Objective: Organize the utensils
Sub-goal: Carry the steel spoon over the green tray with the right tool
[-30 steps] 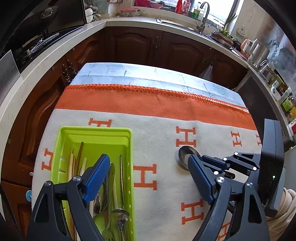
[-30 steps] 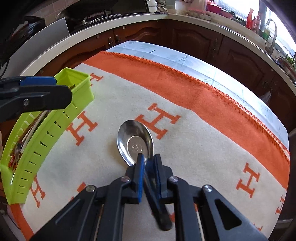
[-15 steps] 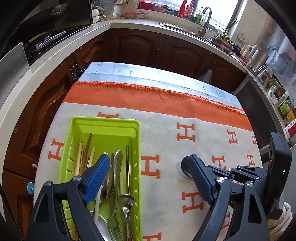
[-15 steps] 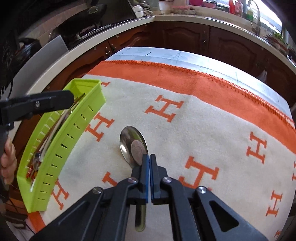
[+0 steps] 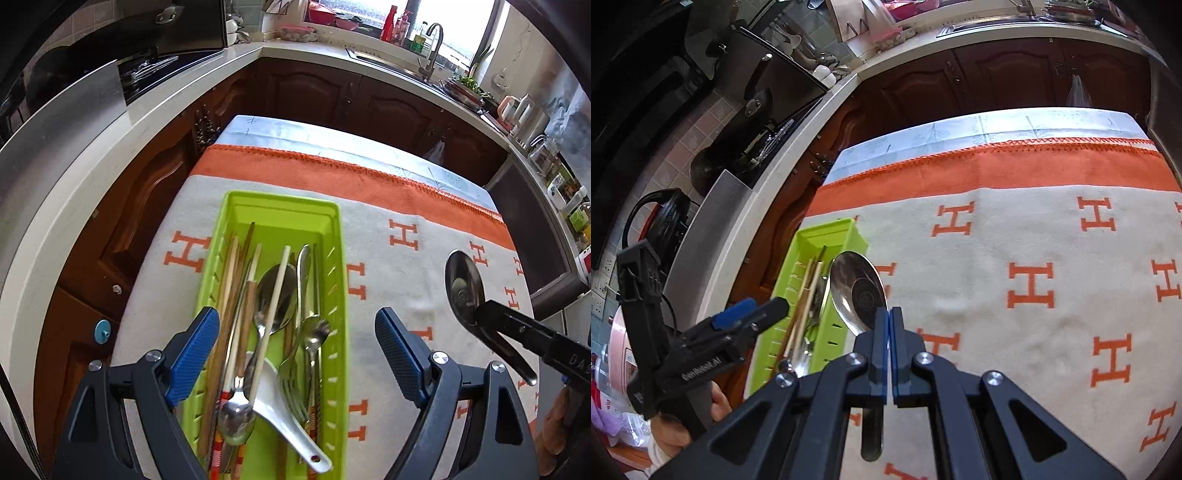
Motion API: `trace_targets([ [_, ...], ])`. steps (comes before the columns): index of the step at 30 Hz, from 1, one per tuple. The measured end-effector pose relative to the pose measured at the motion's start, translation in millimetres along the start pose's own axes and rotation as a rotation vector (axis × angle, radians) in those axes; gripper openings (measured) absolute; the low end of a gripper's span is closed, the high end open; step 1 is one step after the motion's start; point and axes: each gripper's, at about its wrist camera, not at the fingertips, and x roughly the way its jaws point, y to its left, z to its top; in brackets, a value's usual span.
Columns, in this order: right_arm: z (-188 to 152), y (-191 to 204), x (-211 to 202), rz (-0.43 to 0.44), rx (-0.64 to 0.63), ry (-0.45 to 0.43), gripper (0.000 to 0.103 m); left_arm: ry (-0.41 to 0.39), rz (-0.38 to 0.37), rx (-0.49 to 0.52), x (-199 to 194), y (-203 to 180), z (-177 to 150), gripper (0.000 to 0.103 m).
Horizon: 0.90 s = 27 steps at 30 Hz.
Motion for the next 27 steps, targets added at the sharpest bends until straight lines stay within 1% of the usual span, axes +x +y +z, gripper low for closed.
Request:
trace_targets([
  [5,-7,49,6,0.023,-0.011,0.009,0.0,0.028,0.041,-0.046,-13,30,-14,0.085],
  [11,-13,85,27,0.021,0.005,0.026,0.0,0.008,0.075,-0.077,-24,66,-30,0.085],
  [13,-13,91,35,0.008,0.012,0.033,0.0,0.019,0.072,-0.082,-23,75,-34,0.087],
  [14,-12,93,40,0.003,0.017,0.036,0.0,0.032,0.068,-0.089,-21,79,-36,0.089],
  [16,-9,96,50,-0.021,0.034,0.032,0.0,0.048,0.049,-0.107,-17,87,-41,0.092],
  [18,-4,96,64,-0.052,0.053,0.035,0.0,0.066,0.037,-0.133,-13,95,-45,0.1],
  [19,-1,95,70,-0.068,0.063,0.033,0.0,0.075,0.03,-0.145,-11,99,-46,0.102],
  [22,7,92,92,-0.126,0.091,0.028,0.0,0.088,0.021,-0.161,-6,105,-49,0.102],
  [25,15,90,109,-0.153,0.122,0.032,0.0,0.08,0.033,-0.16,-4,108,-49,0.102],
  [27,20,93,116,-0.176,0.121,0.019,0.0,0.073,0.047,-0.161,-4,110,-49,0.102],
])
